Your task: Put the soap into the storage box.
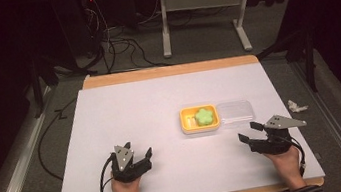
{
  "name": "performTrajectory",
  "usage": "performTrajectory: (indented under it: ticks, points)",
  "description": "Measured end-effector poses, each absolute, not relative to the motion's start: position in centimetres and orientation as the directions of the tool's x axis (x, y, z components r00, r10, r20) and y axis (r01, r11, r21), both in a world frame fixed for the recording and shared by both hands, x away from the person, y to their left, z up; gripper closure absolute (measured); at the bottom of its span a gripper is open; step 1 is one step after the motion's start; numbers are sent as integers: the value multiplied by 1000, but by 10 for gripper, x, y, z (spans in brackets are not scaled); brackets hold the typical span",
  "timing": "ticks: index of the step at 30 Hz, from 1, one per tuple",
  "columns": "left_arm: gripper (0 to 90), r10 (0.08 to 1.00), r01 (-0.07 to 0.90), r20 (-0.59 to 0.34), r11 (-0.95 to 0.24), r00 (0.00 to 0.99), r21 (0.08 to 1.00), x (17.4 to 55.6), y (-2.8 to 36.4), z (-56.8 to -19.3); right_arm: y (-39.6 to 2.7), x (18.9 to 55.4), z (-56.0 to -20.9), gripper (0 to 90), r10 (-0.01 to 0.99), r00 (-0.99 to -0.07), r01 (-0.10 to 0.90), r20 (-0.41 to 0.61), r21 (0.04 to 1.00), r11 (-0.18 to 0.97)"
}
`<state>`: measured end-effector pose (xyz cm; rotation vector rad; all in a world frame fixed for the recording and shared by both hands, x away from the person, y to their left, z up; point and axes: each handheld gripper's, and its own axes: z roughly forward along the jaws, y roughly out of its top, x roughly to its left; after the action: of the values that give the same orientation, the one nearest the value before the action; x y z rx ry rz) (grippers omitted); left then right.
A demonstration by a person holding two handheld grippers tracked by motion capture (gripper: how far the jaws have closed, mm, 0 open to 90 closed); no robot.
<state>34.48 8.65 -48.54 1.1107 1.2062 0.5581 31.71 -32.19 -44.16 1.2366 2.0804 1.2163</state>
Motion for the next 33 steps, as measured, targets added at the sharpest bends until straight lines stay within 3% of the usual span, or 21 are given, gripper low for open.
performTrajectory:
  ticks: [33]
  points:
    - [230,837,200,-446,401,316,894,345,87,-486,-322,325,-467,332,887,-460,538,33,805,249]
